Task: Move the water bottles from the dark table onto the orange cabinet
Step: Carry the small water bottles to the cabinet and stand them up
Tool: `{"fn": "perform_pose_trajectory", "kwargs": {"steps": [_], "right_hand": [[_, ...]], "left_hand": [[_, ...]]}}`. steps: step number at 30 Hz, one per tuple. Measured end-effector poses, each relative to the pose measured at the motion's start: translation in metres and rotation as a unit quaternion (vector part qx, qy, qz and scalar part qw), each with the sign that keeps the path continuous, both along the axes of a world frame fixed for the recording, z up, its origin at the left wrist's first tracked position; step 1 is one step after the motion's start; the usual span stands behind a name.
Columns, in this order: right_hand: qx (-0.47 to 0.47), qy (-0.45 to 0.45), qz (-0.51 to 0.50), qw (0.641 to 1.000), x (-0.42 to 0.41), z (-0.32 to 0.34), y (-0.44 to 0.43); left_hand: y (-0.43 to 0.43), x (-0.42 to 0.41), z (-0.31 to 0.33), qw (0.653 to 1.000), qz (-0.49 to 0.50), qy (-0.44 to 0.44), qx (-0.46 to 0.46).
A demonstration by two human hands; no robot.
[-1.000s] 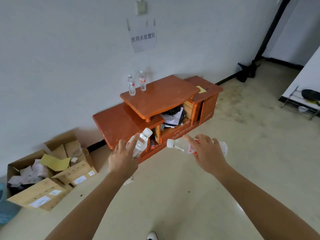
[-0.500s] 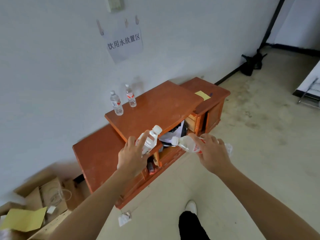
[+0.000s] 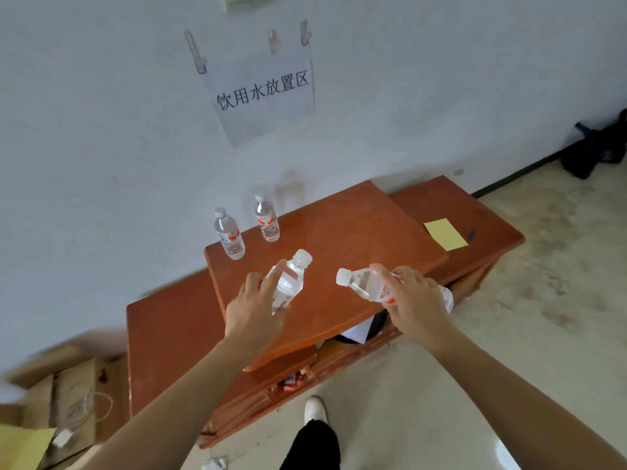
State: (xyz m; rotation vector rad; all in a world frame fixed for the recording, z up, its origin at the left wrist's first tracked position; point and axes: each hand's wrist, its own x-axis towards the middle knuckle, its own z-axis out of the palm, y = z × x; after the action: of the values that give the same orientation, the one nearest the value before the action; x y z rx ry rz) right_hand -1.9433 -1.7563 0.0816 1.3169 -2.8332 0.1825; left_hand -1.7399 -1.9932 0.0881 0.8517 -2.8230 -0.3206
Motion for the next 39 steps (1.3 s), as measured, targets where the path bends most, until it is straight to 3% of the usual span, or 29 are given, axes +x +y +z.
{"fn": "perform_pose_trajectory", "kwargs": {"steps": [14,21,25,33,39], "right_hand": [[-0.011,-0.114,0.028,0.993,-0.171,-0.066,-0.149],[-0.102,-0.271,-0.018,0.957,-0.239,-0.123,-0.228],[-0.145,-0.309,0.005,0.94,-0.281,-0.153,-0.286],[-0.254,-0.358,0.005,0.899,-0.35,-0.19,-0.373],[-0.243,-0.38,0.038,0.891,-0.374,-0.213,-0.383]], "left_hand": [[-0.109,-0.161,-0.087,0.977,0.127,0.062,0.158],[-0.137,-0.235,-0.123,0.947,0.225,0.099,0.206],[-0.16,-0.287,-0.143,0.928,0.285,0.131,0.203],[-0.214,-0.387,-0.181,0.917,0.311,0.163,0.189],[-0.211,-0.406,-0.215,0.907,0.341,0.165,0.182]]}}
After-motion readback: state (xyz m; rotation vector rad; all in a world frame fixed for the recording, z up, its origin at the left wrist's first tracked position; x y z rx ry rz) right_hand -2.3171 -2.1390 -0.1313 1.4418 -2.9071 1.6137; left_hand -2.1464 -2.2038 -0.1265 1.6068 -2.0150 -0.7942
